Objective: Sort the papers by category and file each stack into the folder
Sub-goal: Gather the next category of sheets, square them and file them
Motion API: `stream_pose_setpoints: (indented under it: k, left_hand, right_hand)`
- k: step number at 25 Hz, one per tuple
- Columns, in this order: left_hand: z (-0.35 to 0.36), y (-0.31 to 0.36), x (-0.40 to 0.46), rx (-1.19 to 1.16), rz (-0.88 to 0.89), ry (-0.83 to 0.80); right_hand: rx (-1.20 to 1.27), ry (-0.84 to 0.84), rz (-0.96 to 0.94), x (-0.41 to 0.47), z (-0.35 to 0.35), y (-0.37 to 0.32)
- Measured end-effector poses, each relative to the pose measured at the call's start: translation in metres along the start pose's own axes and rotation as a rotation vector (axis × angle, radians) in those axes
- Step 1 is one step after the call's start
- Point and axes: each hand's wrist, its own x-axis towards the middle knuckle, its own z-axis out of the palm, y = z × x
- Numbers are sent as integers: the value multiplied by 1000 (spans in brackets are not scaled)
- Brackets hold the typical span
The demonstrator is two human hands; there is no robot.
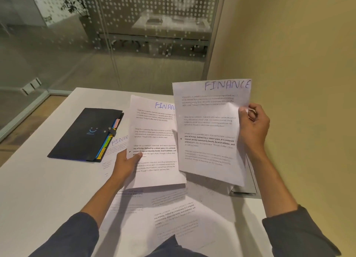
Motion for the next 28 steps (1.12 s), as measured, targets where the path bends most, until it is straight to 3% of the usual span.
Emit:
stream_pose_setpoints:
  k: [6, 10, 19, 25, 28]
  left_hand:
    - [22, 11, -15, -63, -24, -143]
    - [33, 18, -26, -2, -10, -241]
    - [41, 26, -39, 43, 20, -358]
    - [41, 24, -43, 70, 19, -330]
    - [36, 26, -33, -199, -97, -347]
  right_hand:
    - [134, -113, 379, -3, 12, 19]
    - [131, -91, 510, -19, 25, 40]
    - [195, -113, 575, -38, 44, 37]
    - [188, -124, 533, -41, 45, 39]
    - [198, -132, 519, -43, 45, 40]
